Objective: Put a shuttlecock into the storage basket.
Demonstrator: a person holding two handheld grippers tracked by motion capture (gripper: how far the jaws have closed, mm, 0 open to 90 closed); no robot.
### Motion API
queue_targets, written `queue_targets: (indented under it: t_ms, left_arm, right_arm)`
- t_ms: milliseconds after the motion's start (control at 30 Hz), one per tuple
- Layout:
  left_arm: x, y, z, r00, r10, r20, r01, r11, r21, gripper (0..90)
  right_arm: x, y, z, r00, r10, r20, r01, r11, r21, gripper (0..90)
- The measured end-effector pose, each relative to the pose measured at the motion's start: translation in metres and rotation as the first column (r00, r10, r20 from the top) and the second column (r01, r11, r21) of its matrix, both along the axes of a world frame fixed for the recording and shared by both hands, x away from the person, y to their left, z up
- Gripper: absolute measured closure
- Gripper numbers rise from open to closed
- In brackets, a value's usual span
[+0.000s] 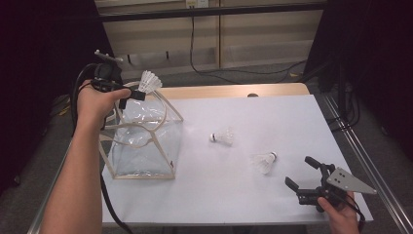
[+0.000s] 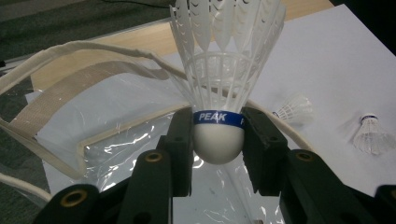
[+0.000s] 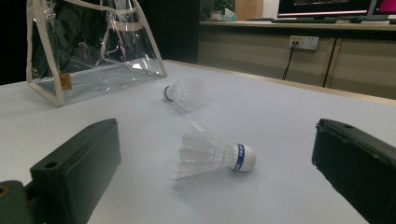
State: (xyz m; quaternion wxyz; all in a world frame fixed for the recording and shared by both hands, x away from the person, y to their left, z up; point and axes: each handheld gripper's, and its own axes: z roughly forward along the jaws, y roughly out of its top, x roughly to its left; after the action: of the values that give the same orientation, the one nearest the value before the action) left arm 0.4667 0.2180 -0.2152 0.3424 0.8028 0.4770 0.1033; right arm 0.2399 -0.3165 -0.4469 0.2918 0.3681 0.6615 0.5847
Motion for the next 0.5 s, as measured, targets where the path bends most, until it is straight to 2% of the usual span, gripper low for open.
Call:
queue_targets:
  t_ms: [500]
  left_arm:
    - [0.0026,0.0065,-0.004,0.9993,0.037,0.006,-0.037,0.9993,0.005,65.6]
  right_arm:
    - [-0.0001,-0.0005,0.0001,1.0,0.0,0.001,0.0,1.0,0.0,1.1]
